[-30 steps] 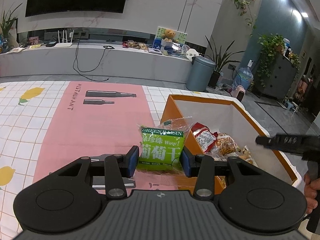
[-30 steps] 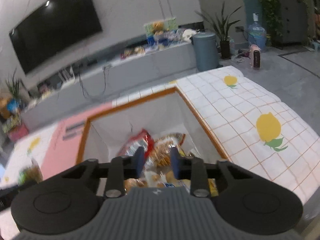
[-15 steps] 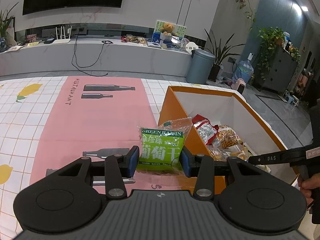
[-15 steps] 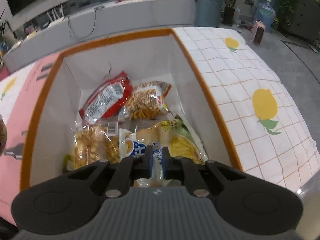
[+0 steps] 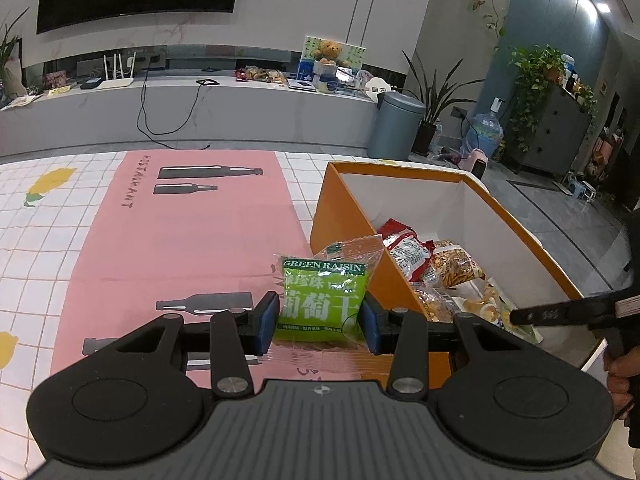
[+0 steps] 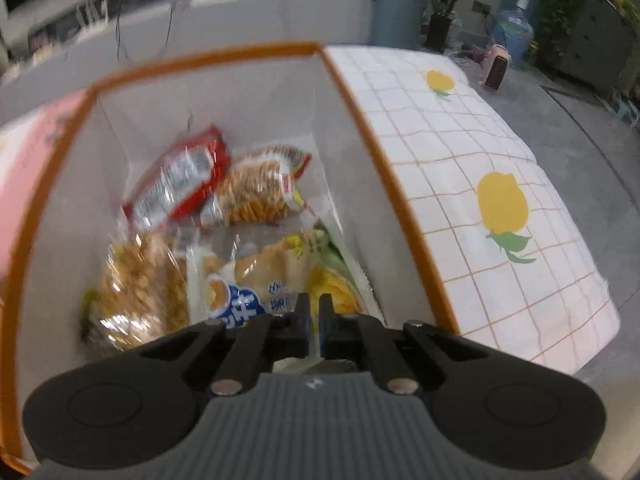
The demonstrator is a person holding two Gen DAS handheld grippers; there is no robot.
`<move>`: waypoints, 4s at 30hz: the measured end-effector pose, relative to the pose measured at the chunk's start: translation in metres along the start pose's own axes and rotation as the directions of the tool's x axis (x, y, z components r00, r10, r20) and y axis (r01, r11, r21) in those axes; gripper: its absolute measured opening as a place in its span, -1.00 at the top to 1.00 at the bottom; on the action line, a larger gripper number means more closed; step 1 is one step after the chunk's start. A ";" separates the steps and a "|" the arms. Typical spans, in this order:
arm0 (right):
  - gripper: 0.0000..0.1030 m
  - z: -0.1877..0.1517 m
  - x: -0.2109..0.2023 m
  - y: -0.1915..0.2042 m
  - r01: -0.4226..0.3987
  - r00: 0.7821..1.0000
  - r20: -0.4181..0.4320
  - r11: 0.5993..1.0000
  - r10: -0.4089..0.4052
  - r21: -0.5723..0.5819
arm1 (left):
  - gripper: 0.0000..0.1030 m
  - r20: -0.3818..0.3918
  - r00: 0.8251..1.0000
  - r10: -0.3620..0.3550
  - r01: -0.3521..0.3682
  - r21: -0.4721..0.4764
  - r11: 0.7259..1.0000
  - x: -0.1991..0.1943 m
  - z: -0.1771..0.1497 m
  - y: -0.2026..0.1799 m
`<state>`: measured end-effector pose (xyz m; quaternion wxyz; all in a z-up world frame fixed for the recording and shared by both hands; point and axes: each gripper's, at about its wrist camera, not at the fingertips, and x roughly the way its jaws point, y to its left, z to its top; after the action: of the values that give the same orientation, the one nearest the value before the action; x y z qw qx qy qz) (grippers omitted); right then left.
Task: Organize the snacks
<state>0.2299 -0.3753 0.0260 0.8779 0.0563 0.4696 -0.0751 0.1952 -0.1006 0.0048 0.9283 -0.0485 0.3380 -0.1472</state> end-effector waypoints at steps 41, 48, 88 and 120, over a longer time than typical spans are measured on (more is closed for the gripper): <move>0.94 -0.005 -0.076 -0.059 -0.233 0.930 0.346 0.930 0.127 0.286 | 0.08 -0.112 0.992 -0.065 0.067 0.009 0.998 0.133 0.079 -0.131; 0.89 -0.006 -0.074 -0.066 -0.119 0.949 0.316 0.946 0.018 0.302 | 0.08 -0.150 0.988 -0.039 0.045 0.037 0.998 0.163 0.076 -0.148; 0.70 0.003 -0.058 -0.001 -0.033 0.965 0.264 0.992 0.001 0.118 | -0.55 0.006 0.998 0.056 -0.056 0.101 0.993 0.034 0.088 -0.122; -0.94 -0.087 -0.115 0.041 0.018 0.983 0.183 0.998 -0.030 0.063 | -1.00 0.090 0.976 0.199 -0.210 0.138 0.968 -0.061 -0.012 -0.096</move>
<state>0.1037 -0.3112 0.0747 0.9145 0.0704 0.3844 -0.1049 0.1198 -0.1733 0.0508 0.9517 0.0494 0.2942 -0.0733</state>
